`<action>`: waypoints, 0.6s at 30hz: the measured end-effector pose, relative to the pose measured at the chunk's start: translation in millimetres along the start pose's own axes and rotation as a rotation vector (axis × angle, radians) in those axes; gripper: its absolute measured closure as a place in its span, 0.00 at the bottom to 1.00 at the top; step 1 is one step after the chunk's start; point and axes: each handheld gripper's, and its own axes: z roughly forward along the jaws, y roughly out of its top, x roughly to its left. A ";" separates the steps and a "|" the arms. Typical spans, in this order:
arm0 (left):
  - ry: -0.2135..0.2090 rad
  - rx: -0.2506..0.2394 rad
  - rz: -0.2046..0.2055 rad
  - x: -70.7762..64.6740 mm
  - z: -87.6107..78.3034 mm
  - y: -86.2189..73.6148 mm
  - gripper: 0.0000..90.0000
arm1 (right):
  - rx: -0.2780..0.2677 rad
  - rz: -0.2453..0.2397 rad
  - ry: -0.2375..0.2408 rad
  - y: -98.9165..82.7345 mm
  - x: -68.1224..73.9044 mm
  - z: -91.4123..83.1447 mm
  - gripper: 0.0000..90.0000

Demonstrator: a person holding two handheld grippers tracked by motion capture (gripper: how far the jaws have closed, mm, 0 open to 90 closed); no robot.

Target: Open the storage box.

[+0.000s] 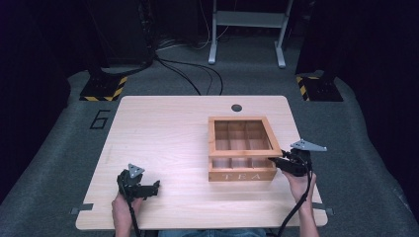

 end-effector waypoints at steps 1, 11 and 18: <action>0.001 -0.001 0.001 0.0 0.0 0.0 0.01 | 0.001 -0.001 -0.002 -1.7 -0.4 -0.4 0.65; -0.002 0.002 0.005 -0.3 -0.5 0.0 0.01 | 0.037 0.001 -0.022 -21.3 2.2 0.7 0.63; 0.000 0.002 0.009 -0.5 -0.7 0.0 0.01 | 0.033 0.032 0.001 -29.6 0.7 -7.3 0.57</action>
